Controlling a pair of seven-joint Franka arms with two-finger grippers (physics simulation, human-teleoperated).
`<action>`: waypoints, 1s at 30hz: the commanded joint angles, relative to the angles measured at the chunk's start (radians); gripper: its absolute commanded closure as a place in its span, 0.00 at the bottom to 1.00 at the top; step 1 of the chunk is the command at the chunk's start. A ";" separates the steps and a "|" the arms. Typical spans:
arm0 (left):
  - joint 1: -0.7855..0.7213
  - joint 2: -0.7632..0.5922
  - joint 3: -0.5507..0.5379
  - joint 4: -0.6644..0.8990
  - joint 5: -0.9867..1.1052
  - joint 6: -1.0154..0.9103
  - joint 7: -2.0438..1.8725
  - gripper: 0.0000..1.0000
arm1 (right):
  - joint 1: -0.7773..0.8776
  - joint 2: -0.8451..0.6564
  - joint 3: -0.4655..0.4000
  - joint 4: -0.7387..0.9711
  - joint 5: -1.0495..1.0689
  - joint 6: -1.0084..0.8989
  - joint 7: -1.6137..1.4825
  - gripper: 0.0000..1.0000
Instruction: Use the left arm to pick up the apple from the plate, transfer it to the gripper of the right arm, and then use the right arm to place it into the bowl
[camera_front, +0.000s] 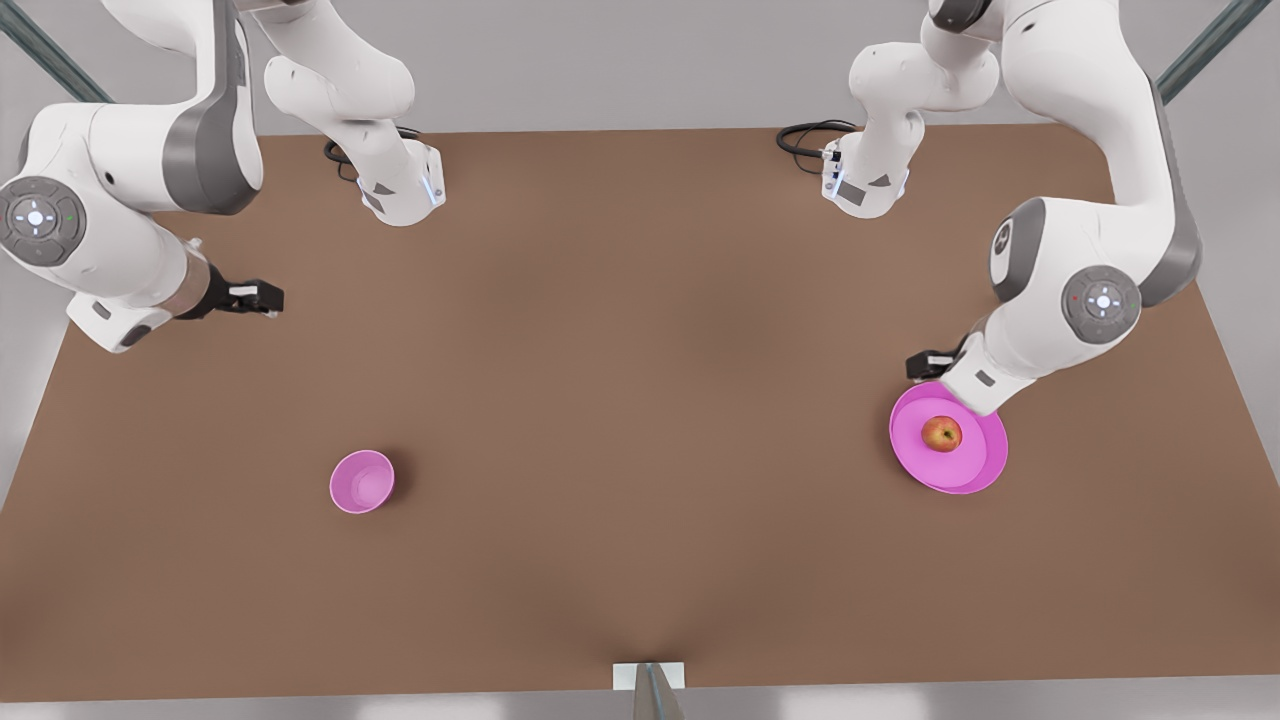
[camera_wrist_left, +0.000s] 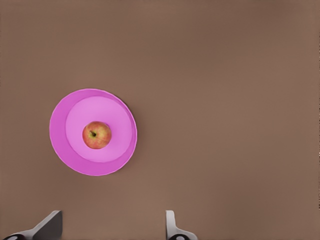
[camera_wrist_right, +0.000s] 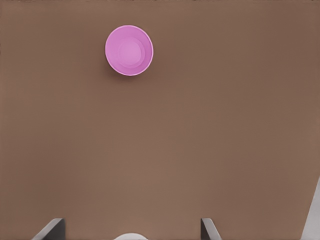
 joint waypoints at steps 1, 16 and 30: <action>0.000 0.000 0.000 0.003 0.004 0.034 -0.016 0.00 | 0.001 0.000 0.000 -0.001 0.002 0.035 0.000 0.00; 0.135 0.227 0.064 -0.232 0.022 0.608 0.109 0.00 | -0.029 0.022 -0.003 0.024 0.009 0.045 0.000 0.00; 0.139 0.281 0.083 -0.362 0.022 0.706 0.109 0.00 | -0.046 0.039 -0.004 0.024 0.009 0.057 0.000 0.00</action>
